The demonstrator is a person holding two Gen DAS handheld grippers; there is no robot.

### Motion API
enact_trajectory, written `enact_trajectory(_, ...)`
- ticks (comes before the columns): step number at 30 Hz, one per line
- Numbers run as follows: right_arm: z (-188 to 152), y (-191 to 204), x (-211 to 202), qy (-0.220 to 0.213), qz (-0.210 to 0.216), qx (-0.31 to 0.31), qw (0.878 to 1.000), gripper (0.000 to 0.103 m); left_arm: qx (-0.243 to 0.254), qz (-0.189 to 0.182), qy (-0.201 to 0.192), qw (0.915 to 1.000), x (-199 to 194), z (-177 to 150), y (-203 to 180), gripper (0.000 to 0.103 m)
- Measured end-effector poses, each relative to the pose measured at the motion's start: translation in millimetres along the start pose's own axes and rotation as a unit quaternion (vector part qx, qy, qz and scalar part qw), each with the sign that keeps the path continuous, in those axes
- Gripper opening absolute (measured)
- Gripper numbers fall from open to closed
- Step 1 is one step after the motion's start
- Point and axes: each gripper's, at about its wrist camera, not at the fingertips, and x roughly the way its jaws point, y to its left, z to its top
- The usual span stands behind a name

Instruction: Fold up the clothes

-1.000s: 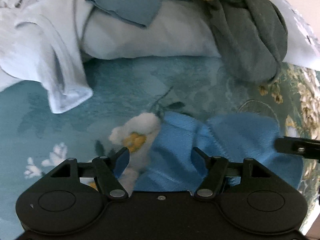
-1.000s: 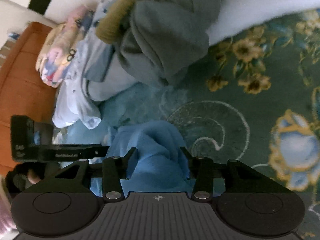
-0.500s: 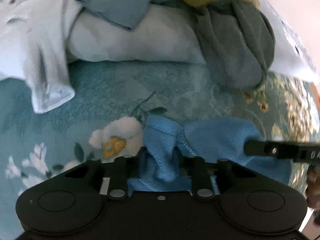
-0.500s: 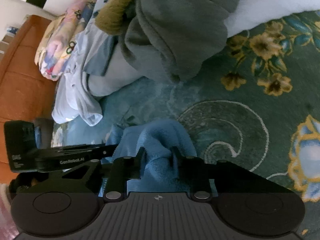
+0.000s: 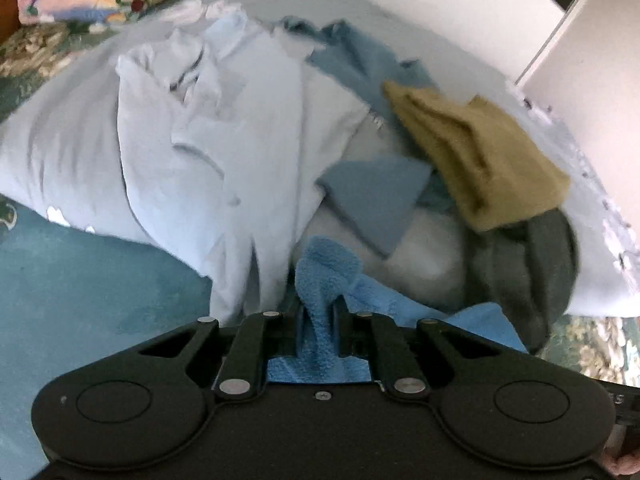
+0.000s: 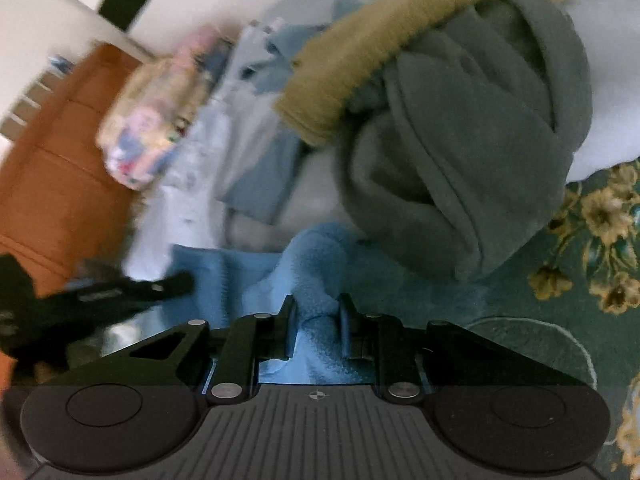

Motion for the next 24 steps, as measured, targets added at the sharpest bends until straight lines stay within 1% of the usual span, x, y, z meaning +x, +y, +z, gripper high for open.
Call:
enact_trajectory(3, -3, -2, 15, 0.016, -0.030, -0.004, 0.999, 0.018, 0.003, 0.011, 0.011, 0.9999, 11, 1, 1, 0.014)
enact_trajectory(4, -4, -2, 19, 0.019, -0.039, -0.007, 0.999, 0.019, 0.005, 0.015, 0.015, 0.9998, 14, 1, 1, 0.021)
enact_trajectory(6, -7, -3, 20, 0.023, -0.053, -0.012, 0.998, 0.023, 0.007, 0.023, 0.022, 0.9995, 22, 1, 1, 0.021)
enact_trajectory(8, -9, -1, 18, 0.019, -0.059, -0.016, 0.998, 0.026, 0.009, 0.029, 0.029, 0.9991, 26, 1, 2, 0.032)
enact_trajectory(9, -10, 0, 16, 0.016, -0.061, -0.019, 0.998, 0.029, 0.011, 0.029, 0.032, 0.9990, 22, -1, 2, 0.044)
enact_trajectory(10, -12, 2, 13, 0.011, -0.064, -0.021, 0.998, 0.034, 0.013, 0.028, 0.035, 0.9989, 17, -2, 2, 0.051)
enact_trajectory(11, -14, 5, 9, 0.005, -0.067, -0.023, 0.997, 0.038, 0.015, 0.028, 0.037, 0.9988, 12, -4, 3, 0.053)
enact_trajectory(12, -15, 8, 4, -0.001, -0.070, -0.025, 0.997, 0.040, 0.017, 0.028, 0.040, 0.9987, 8, -6, 3, 0.053)
enact_trajectory(13, -19, 11, -2, -0.008, -0.073, -0.027, 0.997, 0.041, 0.019, 0.028, 0.041, 0.9986, 2, -9, 4, 0.056)
enact_trajectory(14, -23, 13, -10, -0.016, -0.076, -0.028, 0.997, 0.043, 0.018, 0.030, 0.038, 0.9986, -6, -12, 5, 0.059)
enact_trajectory(15, -28, 14, -19, -0.024, -0.079, -0.027, 0.996, 0.045, 0.018, 0.033, 0.034, 0.9987, -16, -16, 6, 0.066)
enact_trajectory(16, -35, 16, -28, -0.030, -0.079, -0.024, 0.996, 0.047, 0.017, 0.036, 0.027, 0.9988, -27, -22, 6, 0.069)
enact_trajectory(17, -44, 17, -37, -0.035, -0.077, -0.020, 0.996, 0.047, 0.018, 0.040, 0.021, 0.9988, -37, -29, 6, 0.069)
enact_trajectory(20, -83, 20, -61, -0.025, -0.076, -0.013, 0.997, 0.048, 0.029, 0.056, 0.012, 0.9979, -67, -56, 7, 0.071)
enact_trajectory(22, -117, 23, -75, -0.004, -0.079, -0.006, 0.997, 0.048, 0.039, 0.069, 0.013, 0.9968, -86, -80, 9, 0.072)
enact_trajectory(24, -153, 26, -88, 0.025, -0.083, -0.002, 0.996, 0.048, 0.049, 0.081, 0.015, 0.9953, -105, -103, 10, 0.072)
